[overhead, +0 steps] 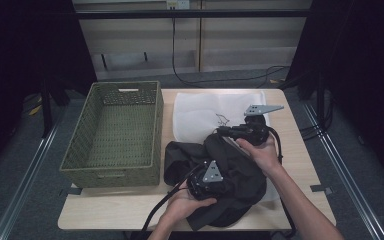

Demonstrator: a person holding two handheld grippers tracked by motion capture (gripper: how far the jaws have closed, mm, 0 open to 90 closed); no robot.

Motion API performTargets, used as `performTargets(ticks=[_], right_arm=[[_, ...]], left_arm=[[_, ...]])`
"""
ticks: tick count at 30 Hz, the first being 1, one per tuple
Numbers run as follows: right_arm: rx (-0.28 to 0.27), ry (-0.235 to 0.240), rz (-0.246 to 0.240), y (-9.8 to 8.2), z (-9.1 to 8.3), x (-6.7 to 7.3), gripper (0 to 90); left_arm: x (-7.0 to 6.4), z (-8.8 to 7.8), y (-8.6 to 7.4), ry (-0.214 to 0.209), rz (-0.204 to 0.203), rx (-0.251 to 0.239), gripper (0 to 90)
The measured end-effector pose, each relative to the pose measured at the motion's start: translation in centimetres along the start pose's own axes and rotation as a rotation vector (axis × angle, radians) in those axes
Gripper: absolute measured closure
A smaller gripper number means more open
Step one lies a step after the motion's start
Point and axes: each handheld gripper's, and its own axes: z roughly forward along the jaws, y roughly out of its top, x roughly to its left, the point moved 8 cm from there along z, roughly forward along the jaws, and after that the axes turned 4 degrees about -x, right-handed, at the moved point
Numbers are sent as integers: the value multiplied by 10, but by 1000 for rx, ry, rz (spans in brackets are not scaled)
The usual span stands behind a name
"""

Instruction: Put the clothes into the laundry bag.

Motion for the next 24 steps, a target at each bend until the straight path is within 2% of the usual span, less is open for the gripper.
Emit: performTargets(ticks=[5, 6, 8, 9, 10, 11, 12, 13, 14, 15, 17, 18, 19, 21, 22, 24], right_arm=[[-2, 0, -4, 2, -3, 2, 886], [0, -5, -6, 3, -3, 2, 886], [-11, -9, -18, 7, -7, 4, 886], [-19, -7, -20, 10, -10, 5, 886], [-27, -8, -25, 12, -13, 5, 885], [-33, -10, -23, 13, -15, 4, 886], [-35, -10, -17, 13, -16, 3, 885], [-35, -12, -13, 12, -16, 1, 885], [-34, -12, -7, 12, -16, 0, 886], [-34, -12, -4, 11, -16, -1, 885], [-29, -7, -10, 10, -14, 1, 885], [-26, -5, -12, 10, -13, 2, 886], [-21, -5, -14, 9, -12, 3, 886], [-12, -9, -14, 8, -10, 3, 886], [-8, -11, -12, 7, -9, 3, 886], [13, -22, -12, 3, -7, 2, 886]], left_arm=[[0, 0, 0, 13, -28, -25, 649], [1, -2, 0, 9, -28, -14, 650], [3, -2, 1, 39, -40, -19, 654], [4, -4, 3, 51, -29, -10, 655], [4, -7, 6, 62, -27, -23, 659], [7, -11, 9, 76, -43, -35, 662], [11, -15, 13, 104, -55, -52, 666], [14, -20, 18, 107, -83, -84, 669], [18, -24, 24, 125, -93, -112, 670], [21, -29, 28, 128, -114, -127, 670], [28, -37, 36, 135, -120, -155, 670], [32, -40, 38, 152, -131, -155, 670], [37, -41, 41, 160, -145, -175, 669], [45, -40, 39, 171, -154, -178, 669], [49, -35, 36, 191, -161, -173, 668], [58, -18, 23, 207, -214, -134, 666]])
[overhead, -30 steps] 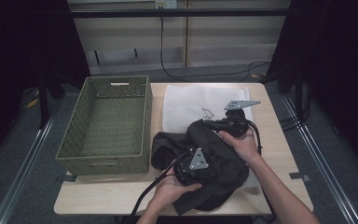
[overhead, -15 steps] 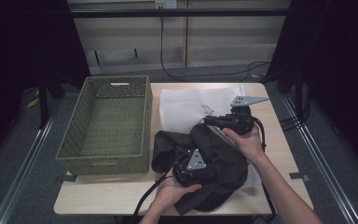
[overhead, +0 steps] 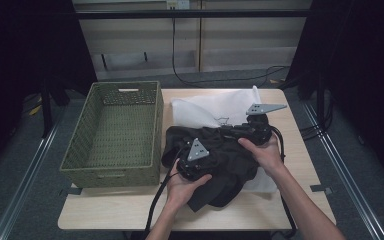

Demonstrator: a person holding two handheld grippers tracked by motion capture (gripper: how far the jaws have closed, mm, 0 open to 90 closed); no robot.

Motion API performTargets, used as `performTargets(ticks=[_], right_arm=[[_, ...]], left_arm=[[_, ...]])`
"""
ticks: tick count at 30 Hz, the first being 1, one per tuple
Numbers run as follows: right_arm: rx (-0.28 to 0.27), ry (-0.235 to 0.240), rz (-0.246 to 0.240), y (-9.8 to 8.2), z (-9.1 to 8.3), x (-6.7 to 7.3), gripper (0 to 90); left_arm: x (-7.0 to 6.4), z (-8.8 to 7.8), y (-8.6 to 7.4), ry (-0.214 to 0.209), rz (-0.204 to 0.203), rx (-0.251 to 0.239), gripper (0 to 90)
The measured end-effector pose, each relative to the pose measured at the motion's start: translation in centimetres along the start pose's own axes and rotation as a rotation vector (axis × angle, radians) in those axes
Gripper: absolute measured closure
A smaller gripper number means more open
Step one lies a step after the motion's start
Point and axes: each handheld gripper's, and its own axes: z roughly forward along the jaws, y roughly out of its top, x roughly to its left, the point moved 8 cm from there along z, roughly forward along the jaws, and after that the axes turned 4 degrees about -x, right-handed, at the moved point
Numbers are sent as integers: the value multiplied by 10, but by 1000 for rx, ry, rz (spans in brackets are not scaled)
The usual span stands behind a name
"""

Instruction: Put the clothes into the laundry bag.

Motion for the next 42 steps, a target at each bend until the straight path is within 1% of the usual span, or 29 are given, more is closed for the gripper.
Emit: performTargets(ticks=[1, 2, 3, 4, 6, 8, 10, 12, 15, 17, 19, 20, 21, 22, 23, 24, 26, 27, 28, 30, 31, 32, 34, 36, 37, 38, 39, 40, 42], right_arm=[[12, -3, 5, -3, 2, 0, 886], [21, -3, 5, -5, 3, -1, 885], [30, -1, 4, -7, 5, -1, 886], [34, 4, 8, -9, 6, -1, 885], [34, 3, 13, -11, 7, -3, 885], [33, 0, 20, -12, 7, -6, 885], [35, -2, 22, -14, 7, -8, 885], [32, -5, 26, -14, 6, -9, 885], [31, -7, 29, -14, 5, -11, 885], [32, -8, 29, -15, 5, -11, 885], [31, -9, 31, -14, 5, -11, 885], [31, -9, 31, -14, 4, -11, 885], [32, -10, 29, -14, 4, -11, 886], [32, -10, 30, -14, 4, -11, 885], [31, -9, 32, -14, 4, -11, 885], [31, -7, 33, -14, 4, -11, 885], [32, -5, 33, -15, 4, -10, 885], [32, -6, 33, -15, 4, -10, 885], [32, -7, 29, -15, 4, -10, 885], [34, -6, 27, -15, 4, -9, 885], [32, -6, 28, -15, 4, -10, 885], [32, -5, 32, -15, 4, -10, 885], [36, -4, 31, -16, 4, -11, 885], [43, -4, 31, -17, 5, -10, 885], [43, -2, 31, -17, 6, -10, 885], [41, 0, 31, -17, 6, -9, 885], [41, 0, 29, -16, 6, -8, 885], [41, 3, 27, -16, 6, -7, 885], [40, 9, 19, -15, 5, -3, 885]], left_arm=[[2, 9, -8, 19, -1, 26, 664], [2, 16, -15, 11, 1, 52, 662], [0, 21, -19, 10, 3, 53, 656], [-1, 21, -19, 21, 22, 49, 644], [-2, 17, -17, -4, 23, 42, 597], [-6, 12, -14, -37, 26, 16, 497], [-10, 4, -11, -50, 23, 14, 413], [-16, -9, -5, -73, -4, -17, 328], [-26, -30, 4, -113, 1, -85, 287], [-32, -43, 9, -134, 30, -108, 271], [-35, -53, 13, -138, 57, -116, 252], [-36, -58, 16, -142, 57, -138, 244], [-36, -65, 18, -137, 62, -145, 242], [-35, -69, 22, -137, 62, -179, 242], [-32, -73, 25, -116, 73, -205, 235], [-26, -75, 29, -76, 74, -235, 214], [-16, -68, 32, -54, 81, -270, 142], [-8, -62, 31, -33, 80, -269, 116], [0, -53, 28, -22, 74, -242, 96], [9, -32, 22, -64, 30, -193, 30], [13, -22, 16, -48, 36, -144, 28], [14, -13, 13, -56, 33, -132, 21], [14, 0, 5, -37, 45, -86, 6], [11, 5, 2, -43, 38, -48, 57], [9, 5, 0, -46, 52, -12, 153], [5, 8, -1, -78, 48, -2, 347], [4, 8, -2, -84, 63, 21, 483], [2, 10, -3, -77, 69, 33, 581], [1, 11, -1, -80, 53, 19, 723]])
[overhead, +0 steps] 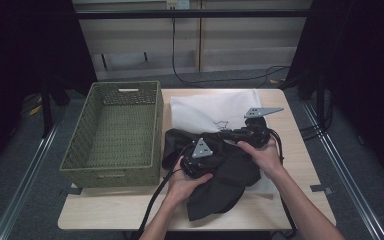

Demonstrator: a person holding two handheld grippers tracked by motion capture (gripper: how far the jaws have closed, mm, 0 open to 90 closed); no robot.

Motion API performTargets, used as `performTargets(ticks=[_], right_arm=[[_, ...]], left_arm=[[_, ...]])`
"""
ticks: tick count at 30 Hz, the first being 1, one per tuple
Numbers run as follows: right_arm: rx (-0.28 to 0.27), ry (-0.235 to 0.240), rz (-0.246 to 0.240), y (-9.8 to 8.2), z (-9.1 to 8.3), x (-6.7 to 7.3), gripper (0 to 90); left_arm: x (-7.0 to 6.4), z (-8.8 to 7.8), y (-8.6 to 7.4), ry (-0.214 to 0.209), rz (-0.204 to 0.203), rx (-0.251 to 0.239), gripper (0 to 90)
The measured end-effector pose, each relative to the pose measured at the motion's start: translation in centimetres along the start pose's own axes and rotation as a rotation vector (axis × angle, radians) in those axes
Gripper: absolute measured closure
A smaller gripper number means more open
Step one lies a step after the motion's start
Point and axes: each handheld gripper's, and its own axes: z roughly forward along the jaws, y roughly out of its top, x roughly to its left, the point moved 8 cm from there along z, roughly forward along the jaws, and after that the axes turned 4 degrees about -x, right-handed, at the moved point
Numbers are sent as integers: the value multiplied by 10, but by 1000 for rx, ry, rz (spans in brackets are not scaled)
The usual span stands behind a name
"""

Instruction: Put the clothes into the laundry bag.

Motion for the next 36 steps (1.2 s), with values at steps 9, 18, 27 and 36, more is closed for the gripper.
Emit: performTargets(ticks=[9, 18, 27, 36], right_arm=[[-23, 38, -10, 12, -15, 22, 885], [-62, 30, -35, 32, -44, 50, 885], [-16, -13, 52, -8, -34, 23, 885], [1, -45, 66, -30, -39, 2, 885]], left_arm=[[3, -25, 33, -12, -15, -97, 828], [0, -32, 68, 16, -3, -139, 834], [17, 17, 30, 29, -97, -74, 758], [15, -40, 48, 8, -17, -144, 283]])
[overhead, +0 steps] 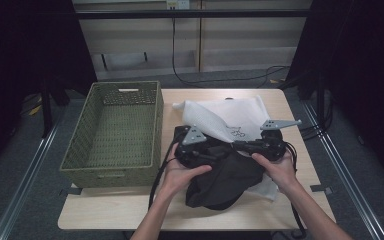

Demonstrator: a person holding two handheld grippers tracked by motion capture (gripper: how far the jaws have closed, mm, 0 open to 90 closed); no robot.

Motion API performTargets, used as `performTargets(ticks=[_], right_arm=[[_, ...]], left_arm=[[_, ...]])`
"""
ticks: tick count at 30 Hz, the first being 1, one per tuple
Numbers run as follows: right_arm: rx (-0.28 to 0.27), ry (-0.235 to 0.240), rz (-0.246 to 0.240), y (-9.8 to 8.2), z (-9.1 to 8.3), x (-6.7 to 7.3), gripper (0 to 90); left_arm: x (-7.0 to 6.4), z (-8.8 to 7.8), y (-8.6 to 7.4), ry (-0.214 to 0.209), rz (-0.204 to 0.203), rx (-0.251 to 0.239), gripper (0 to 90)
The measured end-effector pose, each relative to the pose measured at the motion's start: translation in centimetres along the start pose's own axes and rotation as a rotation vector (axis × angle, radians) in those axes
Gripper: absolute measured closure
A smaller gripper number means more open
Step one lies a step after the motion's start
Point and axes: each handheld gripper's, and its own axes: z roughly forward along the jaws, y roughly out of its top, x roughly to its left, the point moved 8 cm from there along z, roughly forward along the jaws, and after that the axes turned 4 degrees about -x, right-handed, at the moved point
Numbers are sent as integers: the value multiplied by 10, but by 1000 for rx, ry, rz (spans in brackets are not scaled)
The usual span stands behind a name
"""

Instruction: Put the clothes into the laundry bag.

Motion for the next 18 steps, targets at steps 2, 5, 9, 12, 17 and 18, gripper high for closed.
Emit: performTargets(ticks=[2, 5, 9, 12, 17, 18], right_arm=[[-5, -2, -3, 1, -2, 1, 885], [-14, -3, -5, 6, -5, 2, 885], [-40, -8, -9, 13, -11, 3, 885], [-53, -5, -7, 17, -15, 2, 885], [-52, -3, -9, 18, -14, 2, 885], [-52, -2, -13, 19, -13, 3, 885]], left_arm=[[14, -11, 6, 54, -6, -45, 243], [33, -6, 2, 107, -52, -11, 145], [53, 8, -15, 165, -55, 81, 83], [61, 14, -26, 197, -82, 108, 38], [64, 29, -41, 164, -148, 140, 8], [64, 31, -44, 161, -167, 158, 8]])
